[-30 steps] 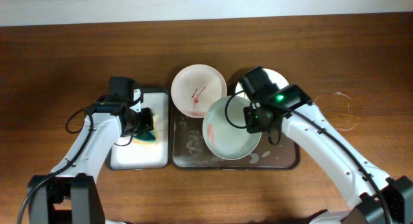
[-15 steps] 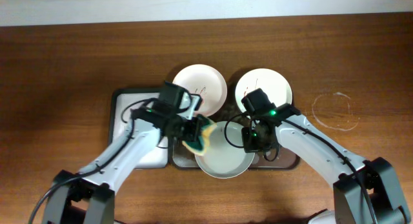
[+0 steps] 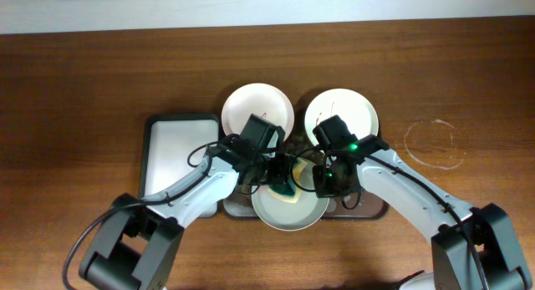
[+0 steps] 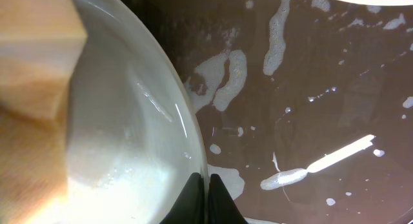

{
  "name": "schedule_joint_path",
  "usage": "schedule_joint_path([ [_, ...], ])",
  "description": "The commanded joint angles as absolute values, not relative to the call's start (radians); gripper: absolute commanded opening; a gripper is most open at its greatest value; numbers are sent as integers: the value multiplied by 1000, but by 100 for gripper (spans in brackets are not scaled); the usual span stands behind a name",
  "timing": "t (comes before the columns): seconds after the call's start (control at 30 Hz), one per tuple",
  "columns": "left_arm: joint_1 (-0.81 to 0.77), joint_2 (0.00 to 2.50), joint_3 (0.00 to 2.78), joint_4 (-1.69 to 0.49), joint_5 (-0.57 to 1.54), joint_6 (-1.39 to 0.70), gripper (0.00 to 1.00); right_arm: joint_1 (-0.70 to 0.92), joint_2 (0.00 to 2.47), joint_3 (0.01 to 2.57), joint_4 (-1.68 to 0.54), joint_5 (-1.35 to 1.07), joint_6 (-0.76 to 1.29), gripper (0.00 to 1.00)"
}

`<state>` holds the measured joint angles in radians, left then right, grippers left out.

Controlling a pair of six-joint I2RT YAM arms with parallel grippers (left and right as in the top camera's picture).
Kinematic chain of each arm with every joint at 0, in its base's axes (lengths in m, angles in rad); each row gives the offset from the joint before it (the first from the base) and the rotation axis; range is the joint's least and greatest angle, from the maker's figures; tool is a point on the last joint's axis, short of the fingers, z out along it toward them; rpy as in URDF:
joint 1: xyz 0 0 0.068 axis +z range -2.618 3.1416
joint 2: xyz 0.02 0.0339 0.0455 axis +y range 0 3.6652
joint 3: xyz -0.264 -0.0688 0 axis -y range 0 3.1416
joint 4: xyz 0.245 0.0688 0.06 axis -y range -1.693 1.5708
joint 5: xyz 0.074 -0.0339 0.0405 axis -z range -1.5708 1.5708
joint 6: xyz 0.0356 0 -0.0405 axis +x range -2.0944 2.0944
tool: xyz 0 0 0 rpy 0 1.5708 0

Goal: Clean dirty plates on tray and stack at the side
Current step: 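Scrub the plate again with the left gripper's sponge while right holds it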

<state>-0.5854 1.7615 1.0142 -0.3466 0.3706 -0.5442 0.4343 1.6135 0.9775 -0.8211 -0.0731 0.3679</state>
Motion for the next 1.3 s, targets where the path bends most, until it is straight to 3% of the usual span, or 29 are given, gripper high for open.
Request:
schedule_joint_path([
  [0.0, -590, 1819, 1012, -321, 421, -557, 0, 430, 1613, 970, -822, -72, 376, 4],
  [0.23, -591, 1882, 1012, -310, 378, -561, 0, 430, 1613, 970, -822, -72, 375, 4],
  [0.6, -493, 1805, 1058, -616, 307, -634, 0, 430, 1613, 971, -822, -71, 376, 4],
  [0.8, -441, 1624, 1078, -630, 404, -405, 0, 430, 1613, 971, -822, -68, 376, 4],
  [0.83, -428, 1607, 1078, -631, 402, -381, 0, 430, 1613, 971, -822, -68, 376, 13],
  [0.9, -388, 1592, 1078, -647, 389, -375, 0, 430, 1613, 971, -823, -68, 376, 17],
  [1.03, -324, 1593, 1078, -717, 254, -356, 0, 431, 1613, 964, -841, -69, 376, 39],
  [1.27, -333, 1593, 1078, -717, 265, -353, 0, 431, 1613, 955, -867, -166, 387, 39],
])
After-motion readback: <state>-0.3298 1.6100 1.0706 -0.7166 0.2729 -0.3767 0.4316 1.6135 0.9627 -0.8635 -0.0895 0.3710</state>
